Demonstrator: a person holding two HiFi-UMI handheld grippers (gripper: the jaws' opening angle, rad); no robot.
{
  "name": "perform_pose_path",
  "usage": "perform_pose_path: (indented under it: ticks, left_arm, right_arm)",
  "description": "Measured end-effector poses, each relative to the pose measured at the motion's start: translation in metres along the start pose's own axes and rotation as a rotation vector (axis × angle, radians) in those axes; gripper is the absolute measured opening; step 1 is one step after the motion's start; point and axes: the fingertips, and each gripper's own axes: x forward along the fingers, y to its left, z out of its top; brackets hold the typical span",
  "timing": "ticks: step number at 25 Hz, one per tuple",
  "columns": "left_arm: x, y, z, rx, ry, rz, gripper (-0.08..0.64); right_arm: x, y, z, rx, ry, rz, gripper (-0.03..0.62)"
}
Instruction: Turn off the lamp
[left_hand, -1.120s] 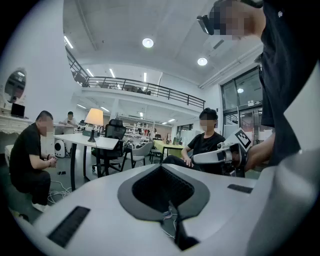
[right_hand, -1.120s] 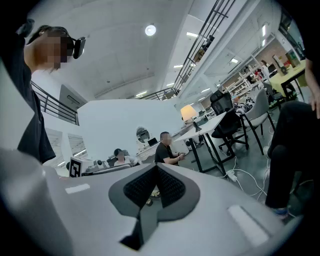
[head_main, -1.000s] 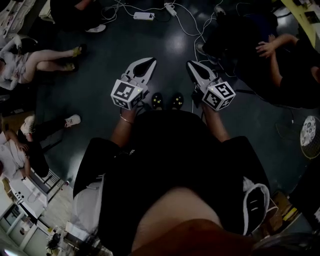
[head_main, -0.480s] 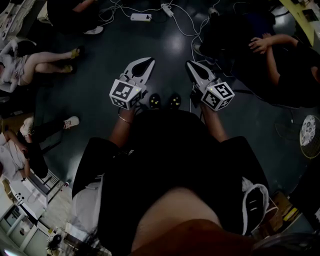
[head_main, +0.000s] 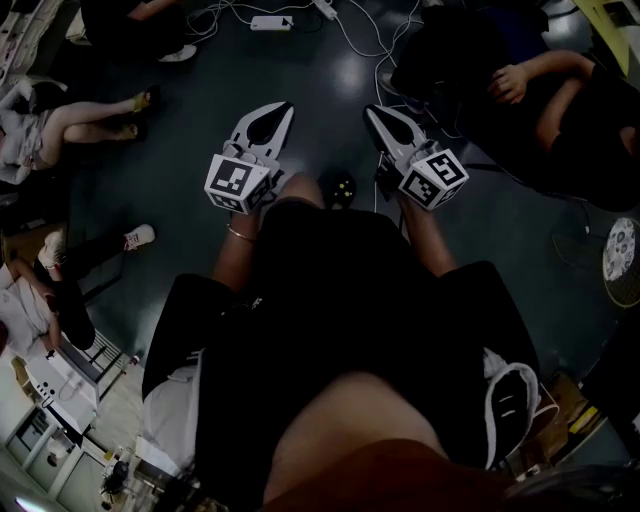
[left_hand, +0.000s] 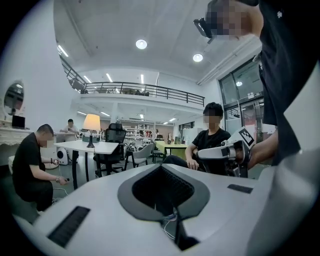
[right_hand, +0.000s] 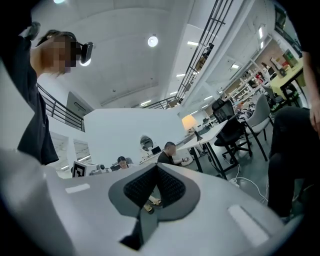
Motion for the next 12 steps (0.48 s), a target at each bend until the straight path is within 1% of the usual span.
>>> perform_pose_path:
  ticks: [4,7,9,12]
  left_arm:
    - [-0.003,-0.004,-0.006,0.018,0.013,0.021,0.007]
    - [-0.003,-0.003,-0.005,0.017,0.010,0.026,0.007]
    - [-0.003,-0.001,-0.002,0.021,-0.005,0.022,0.006]
    - [0.001,0.005,0.003,0.061,-0.040,0.005,0.008]
  right_arm:
    - [-0.006,-0.002,0.002,-0.006,-0.035,0.046,0.002]
    - [-0.006,0.006,0.013,-0.022,-0.070,0.094,0.003]
    - [-0.005,0.010,0.018,-0.063,-0.080,0.110,0.003]
    - [0.001,0.017,0.029,-0.155,-0.110,0.125,0.003]
